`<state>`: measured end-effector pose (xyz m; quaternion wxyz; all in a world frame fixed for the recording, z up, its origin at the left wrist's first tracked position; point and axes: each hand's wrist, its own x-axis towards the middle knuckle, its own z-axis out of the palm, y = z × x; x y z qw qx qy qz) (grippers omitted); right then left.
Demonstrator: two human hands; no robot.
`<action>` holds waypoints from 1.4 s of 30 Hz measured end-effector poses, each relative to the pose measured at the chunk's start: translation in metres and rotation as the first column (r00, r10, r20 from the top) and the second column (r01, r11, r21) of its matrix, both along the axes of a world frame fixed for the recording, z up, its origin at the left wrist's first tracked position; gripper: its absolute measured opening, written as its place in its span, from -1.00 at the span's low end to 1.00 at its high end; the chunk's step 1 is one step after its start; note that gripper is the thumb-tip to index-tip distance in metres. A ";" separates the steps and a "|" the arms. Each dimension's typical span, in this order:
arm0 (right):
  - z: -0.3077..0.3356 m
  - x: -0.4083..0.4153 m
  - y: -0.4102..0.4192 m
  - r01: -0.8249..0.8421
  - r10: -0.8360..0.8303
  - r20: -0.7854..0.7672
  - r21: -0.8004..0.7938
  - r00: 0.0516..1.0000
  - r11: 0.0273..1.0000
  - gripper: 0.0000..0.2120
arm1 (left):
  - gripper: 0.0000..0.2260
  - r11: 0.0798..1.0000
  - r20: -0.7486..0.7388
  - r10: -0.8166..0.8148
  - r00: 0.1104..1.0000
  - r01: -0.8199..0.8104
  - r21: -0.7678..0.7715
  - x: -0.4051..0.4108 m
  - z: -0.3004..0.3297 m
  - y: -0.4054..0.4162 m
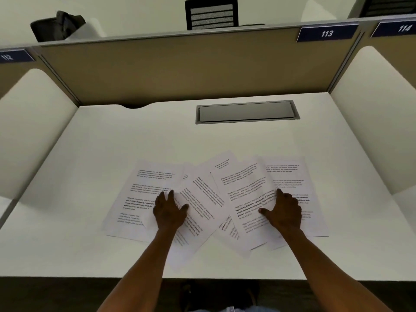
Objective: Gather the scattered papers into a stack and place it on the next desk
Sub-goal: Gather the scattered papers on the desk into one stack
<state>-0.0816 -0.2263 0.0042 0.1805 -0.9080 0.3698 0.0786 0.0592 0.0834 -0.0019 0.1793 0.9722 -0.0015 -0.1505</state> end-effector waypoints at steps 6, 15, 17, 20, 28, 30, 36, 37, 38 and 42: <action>0.008 0.001 -0.002 0.083 -0.085 0.064 0.033 0.994 0.996 -0.18 | -0.21 0.997 -0.001 -0.021 1.000 0.021 0.076 0.004 -0.005 0.002; 0.027 0.001 -0.003 0.158 -0.602 0.054 0.943 0.797 0.293 -0.44 | -0.07 0.982 -0.029 -0.073 0.997 0.077 0.175 0.017 0.004 0.007; 0.026 -0.002 0.011 0.094 -0.627 -0.005 0.990 0.779 0.109 -0.42 | -0.07 0.976 -0.015 -0.096 0.995 0.097 0.197 0.019 0.004 0.009; 0.018 -0.006 0.038 0.061 -0.672 -0.099 0.995 0.734 -0.080 -0.46 | -0.05 0.974 -0.026 -0.103 0.994 0.106 0.202 0.024 0.006 0.012; 0.017 -0.001 0.111 -0.024 -0.751 -0.001 0.999 0.660 -0.023 -0.40 | -0.44 0.999 0.022 -0.049 0.999 0.049 0.016 0.026 0.014 0.018; 0.016 0.003 0.126 -0.033 -0.749 0.020 0.999 0.663 -0.003 -0.39 | -0.58 0.994 0.012 -0.009 1.000 0.011 -0.107 0.024 0.018 0.018; 0.004 0.003 0.167 0.216 -0.784 0.071 0.943 0.617 0.255 -0.30 | -0.70 0.948 -0.078 0.028 0.997 -0.051 -0.314 0.022 0.021 0.029; 0.002 0.003 0.173 0.237 -0.772 0.079 0.928 0.631 0.289 -0.31 | -0.72 0.932 -0.106 0.033 0.994 -0.069 -0.356 0.022 0.022 0.031; 0.001 0.003 0.178 0.253 -0.758 0.084 0.914 0.647 0.317 -0.30 | -0.71 0.908 -0.146 0.033 0.989 -0.091 -0.409 0.022 0.021 0.032; 0.001 0.003 0.197 0.283 -0.697 0.100 0.866 0.710 0.413 -0.26 | -0.46 0.816 -0.419 -0.025 0.908 -0.223 -0.533 0.018 0.020 0.035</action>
